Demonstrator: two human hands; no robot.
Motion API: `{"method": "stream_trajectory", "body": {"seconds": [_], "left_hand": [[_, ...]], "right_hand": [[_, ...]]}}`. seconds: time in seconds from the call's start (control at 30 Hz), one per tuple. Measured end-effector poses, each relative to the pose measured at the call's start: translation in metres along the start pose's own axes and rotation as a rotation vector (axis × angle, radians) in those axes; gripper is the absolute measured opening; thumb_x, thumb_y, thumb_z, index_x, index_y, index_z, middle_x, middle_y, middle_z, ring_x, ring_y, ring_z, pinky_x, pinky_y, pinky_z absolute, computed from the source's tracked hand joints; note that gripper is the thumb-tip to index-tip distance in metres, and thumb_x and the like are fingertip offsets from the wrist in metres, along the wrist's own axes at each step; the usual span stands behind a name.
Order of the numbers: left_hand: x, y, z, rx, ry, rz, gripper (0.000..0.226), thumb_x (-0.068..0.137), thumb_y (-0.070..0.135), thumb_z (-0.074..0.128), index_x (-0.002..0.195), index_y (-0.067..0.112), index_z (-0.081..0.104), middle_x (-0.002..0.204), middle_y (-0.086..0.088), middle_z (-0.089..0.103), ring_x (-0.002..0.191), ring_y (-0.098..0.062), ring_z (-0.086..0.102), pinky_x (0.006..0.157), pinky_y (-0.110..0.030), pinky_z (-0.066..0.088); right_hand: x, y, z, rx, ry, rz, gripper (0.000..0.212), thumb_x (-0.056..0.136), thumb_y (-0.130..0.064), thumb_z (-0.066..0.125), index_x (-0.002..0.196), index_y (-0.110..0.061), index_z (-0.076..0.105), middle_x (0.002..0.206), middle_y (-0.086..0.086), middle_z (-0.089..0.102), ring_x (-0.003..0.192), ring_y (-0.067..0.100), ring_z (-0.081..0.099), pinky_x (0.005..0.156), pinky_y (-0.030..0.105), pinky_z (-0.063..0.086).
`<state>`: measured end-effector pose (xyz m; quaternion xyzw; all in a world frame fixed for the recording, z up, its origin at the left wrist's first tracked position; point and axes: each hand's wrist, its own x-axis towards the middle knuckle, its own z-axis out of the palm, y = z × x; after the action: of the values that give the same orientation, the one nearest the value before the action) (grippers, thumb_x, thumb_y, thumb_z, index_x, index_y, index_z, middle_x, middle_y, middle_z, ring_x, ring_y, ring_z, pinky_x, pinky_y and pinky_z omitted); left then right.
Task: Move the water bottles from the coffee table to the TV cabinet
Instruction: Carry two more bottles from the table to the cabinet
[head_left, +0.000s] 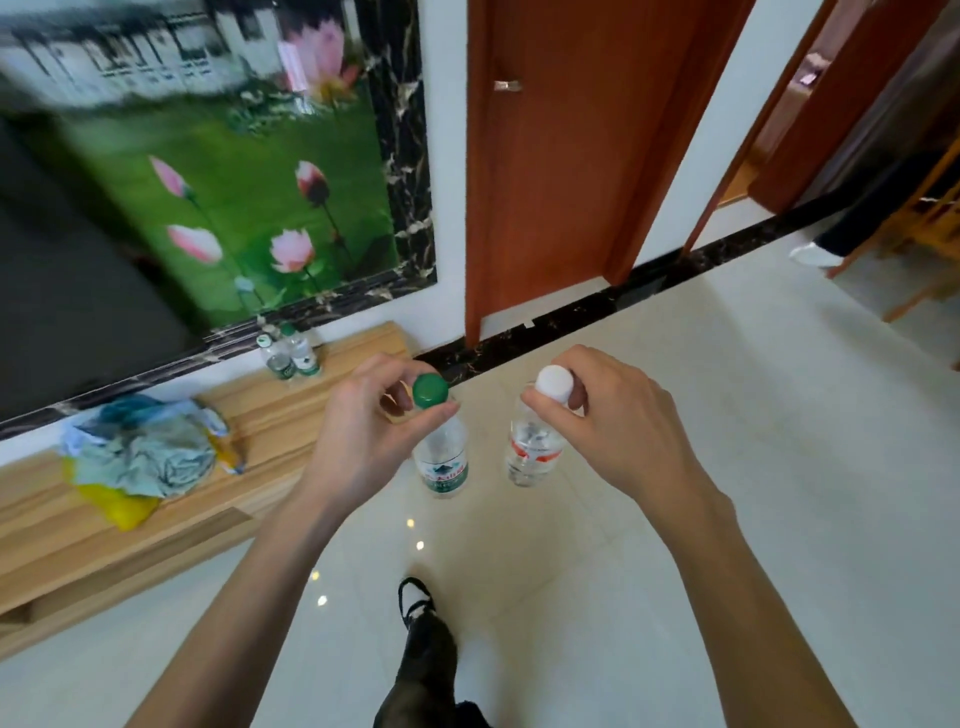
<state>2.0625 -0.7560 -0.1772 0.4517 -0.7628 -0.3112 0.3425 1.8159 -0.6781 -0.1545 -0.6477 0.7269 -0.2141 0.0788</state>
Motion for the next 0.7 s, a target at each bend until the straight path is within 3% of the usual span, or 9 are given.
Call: {"method": "stream_trajectory", "body": {"seconds": [0.2, 0.33, 0.5, 0.7], "left_hand": [[0.073, -0.061, -0.035, 0.034, 0.019, -0.074, 0.021, 0.081, 0.038, 0.086, 0.096, 0.03, 0.074, 0.096, 0.018, 0.066, 0.081, -0.009, 0.061, 0.071, -0.031, 0.053], [0.118, -0.092, -0.057, 0.102, 0.036, -0.016, 0.022, 0.083, 0.046, 0.082, 0.098, 0.033, 0.071, 0.093, 0.02, 0.063, 0.082, -0.007, 0.06, 0.07, -0.03, 0.055], [0.166, -0.129, -0.085, 0.135, 0.089, -0.039, 0.024, 0.084, 0.043, 0.083, 0.1, 0.03, 0.072, 0.093, 0.012, 0.06, 0.078, -0.006, 0.06, 0.072, -0.039, 0.056], [0.223, -0.177, -0.118, 0.139, 0.187, -0.108, 0.031, 0.083, 0.04, 0.085, 0.107, 0.024, 0.074, 0.096, 0.01, 0.064, 0.078, -0.007, 0.062, 0.073, -0.036, 0.057]], "right_hand": [[0.096, -0.031, 0.036, 0.005, -0.053, -0.035, 0.03, 0.091, -0.065, 0.06, 0.1, -0.037, 0.051, 0.089, -0.018, 0.059, 0.074, -0.002, 0.055, 0.059, 0.016, 0.037], [0.156, -0.056, 0.063, 0.061, -0.022, -0.069, 0.03, 0.087, -0.066, 0.064, 0.094, -0.039, 0.053, 0.079, -0.022, 0.056, 0.072, -0.003, 0.055, 0.056, 0.016, 0.033], [0.227, -0.088, 0.091, 0.092, 0.021, -0.138, 0.032, 0.087, -0.064, 0.066, 0.09, -0.033, 0.059, 0.073, -0.018, 0.056, 0.069, 0.004, 0.054, 0.052, 0.023, 0.035], [0.32, -0.113, 0.112, 0.113, -0.027, -0.238, 0.031, 0.089, -0.062, 0.065, 0.088, -0.032, 0.057, 0.077, -0.015, 0.059, 0.071, 0.006, 0.053, 0.053, 0.02, 0.028]]}}
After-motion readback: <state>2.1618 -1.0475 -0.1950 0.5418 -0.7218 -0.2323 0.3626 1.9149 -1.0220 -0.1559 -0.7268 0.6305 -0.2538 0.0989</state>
